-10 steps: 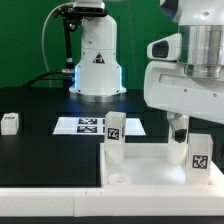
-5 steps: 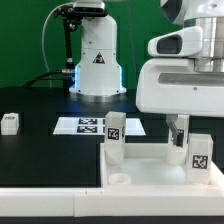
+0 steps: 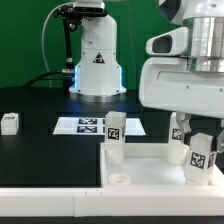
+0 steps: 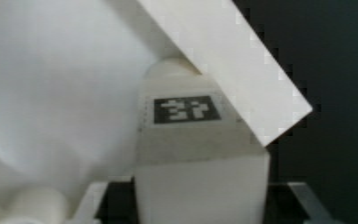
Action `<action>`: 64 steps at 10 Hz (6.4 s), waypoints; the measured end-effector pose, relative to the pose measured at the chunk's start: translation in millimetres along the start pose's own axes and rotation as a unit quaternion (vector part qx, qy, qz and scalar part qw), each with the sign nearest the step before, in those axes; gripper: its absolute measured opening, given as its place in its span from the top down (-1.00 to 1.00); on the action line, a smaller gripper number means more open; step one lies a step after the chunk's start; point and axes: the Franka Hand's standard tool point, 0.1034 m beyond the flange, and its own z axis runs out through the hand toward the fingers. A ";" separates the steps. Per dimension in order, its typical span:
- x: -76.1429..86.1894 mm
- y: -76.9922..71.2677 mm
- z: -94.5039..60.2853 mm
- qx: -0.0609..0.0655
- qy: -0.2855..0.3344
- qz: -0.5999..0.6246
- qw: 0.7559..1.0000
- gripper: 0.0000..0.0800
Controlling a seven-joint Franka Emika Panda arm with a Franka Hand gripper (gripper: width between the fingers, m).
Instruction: Assemble square table
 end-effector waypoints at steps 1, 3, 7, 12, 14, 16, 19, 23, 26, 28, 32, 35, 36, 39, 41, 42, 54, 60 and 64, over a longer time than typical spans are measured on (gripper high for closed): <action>-1.0 1.5 -0.4 -0.005 0.000 0.066 0.998 0.27; 4.0 6.5 1.7 0.010 -0.031 0.229 0.973 0.27; 5.6 10.6 2.3 0.017 -0.067 0.397 0.915 0.19; -9.1 -0.4 2.5 0.033 -0.030 0.039 0.998 -0.61; -7.5 1.1 3.7 0.032 -0.027 0.004 0.999 -0.62; -3.5 0.7 3.4 0.032 -0.016 -0.121 0.992 -0.62; -3.4 -1.6 4.3 0.037 -0.011 -0.197 0.980 -0.62; -1.6 1.6 5.8 0.033 -0.015 -0.117 0.992 0.27; -4.8 4.5 5.0 0.006 -0.041 0.125 0.991 0.28; -3.3 2.8 5.7 0.002 -0.068 0.302 0.951 0.28; 1.5 6.7 7.2 0.002 -0.082 0.384 0.920 0.28; -1.9 6.9 7.8 0.010 -0.074 0.197 0.978 -0.51; 0.2 6.3 6.6 0.019 -0.071 0.121 0.990 -0.51; 2.6 8.4 7.7 0.019 -0.064 0.045 0.997 -0.62; 1.7 -1.3 5.0 0.034 -0.006 -0.147 0.988 -0.62; -2.7 -1.0 5.1 0.036 -0.004 -0.253 0.967 -0.62; 14.4 13.3 8.1 0.011 -0.001 -0.106 0.994 0.24; 19.8 5.4 -25.4 0.018 -0.015 -0.121 0.992 -0.40; 24.0 5.3 -28.5 0.016 -0.016 -0.117 0.993 -0.61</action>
Offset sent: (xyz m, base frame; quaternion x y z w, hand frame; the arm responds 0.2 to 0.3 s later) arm 0.0082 0.0120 -0.0029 0.1204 -0.1581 0.4412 0.8751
